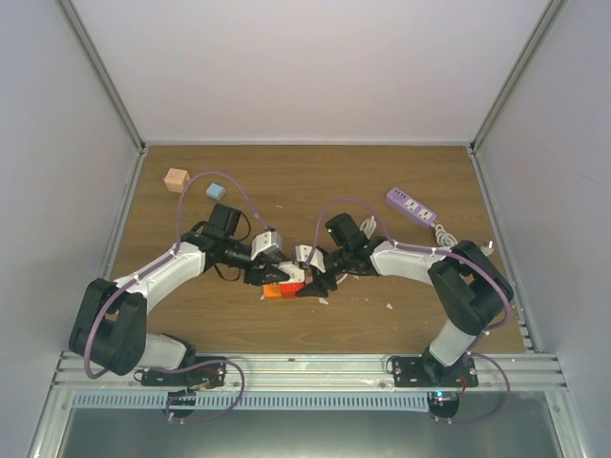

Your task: Pull the plug off the socket

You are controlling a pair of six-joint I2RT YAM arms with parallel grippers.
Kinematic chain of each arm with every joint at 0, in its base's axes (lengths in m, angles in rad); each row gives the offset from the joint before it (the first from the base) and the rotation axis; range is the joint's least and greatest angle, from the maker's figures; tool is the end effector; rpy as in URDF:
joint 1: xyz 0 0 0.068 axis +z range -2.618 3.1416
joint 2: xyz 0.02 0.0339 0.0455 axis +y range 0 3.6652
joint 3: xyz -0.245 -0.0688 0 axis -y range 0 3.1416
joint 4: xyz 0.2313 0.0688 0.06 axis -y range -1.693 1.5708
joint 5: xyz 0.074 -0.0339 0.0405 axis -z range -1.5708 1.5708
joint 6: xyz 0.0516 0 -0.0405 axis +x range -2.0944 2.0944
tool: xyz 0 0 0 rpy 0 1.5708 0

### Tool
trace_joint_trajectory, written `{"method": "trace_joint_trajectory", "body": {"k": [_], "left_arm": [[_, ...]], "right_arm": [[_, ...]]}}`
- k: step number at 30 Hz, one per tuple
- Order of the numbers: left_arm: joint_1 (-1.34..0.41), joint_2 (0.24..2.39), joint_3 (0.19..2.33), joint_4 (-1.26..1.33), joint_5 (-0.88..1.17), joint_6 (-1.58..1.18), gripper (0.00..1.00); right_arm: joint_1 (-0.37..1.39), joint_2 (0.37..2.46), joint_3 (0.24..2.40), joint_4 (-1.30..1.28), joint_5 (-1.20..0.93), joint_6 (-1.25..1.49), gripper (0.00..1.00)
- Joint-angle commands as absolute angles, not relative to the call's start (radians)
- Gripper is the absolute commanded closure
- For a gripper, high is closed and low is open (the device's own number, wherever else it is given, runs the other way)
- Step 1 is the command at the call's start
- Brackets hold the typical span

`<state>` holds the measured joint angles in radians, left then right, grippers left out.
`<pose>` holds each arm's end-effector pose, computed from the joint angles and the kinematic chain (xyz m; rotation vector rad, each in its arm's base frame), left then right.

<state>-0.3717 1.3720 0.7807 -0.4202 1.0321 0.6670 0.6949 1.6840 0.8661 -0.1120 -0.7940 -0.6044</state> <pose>0.2172 -0.1322 0.1894 1.4102 1.7408 -1.1474 0.2188 0.2303 0.1409 -1.6851 1.6767 1.0215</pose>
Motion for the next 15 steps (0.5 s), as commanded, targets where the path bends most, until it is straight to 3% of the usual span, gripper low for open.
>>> {"method": "trace_joint_trajectory", "body": {"k": [1, 7, 15], "left_arm": [[-0.382, 1.327, 0.755, -0.411, 1.054, 0.686, 0.49], [-0.39, 1.284, 0.716, -0.372, 1.023, 0.694, 0.54], [-0.396, 1.269, 0.709, -0.338, 0.977, 0.668, 0.53]], "right_arm": [[0.7, 1.687, 0.875, -0.085, -0.81, -0.6, 0.25], [0.699, 1.652, 0.843, -0.016, -0.816, -0.577, 0.24], [0.701, 1.619, 0.828, 0.045, -0.853, -0.554, 0.23]]}}
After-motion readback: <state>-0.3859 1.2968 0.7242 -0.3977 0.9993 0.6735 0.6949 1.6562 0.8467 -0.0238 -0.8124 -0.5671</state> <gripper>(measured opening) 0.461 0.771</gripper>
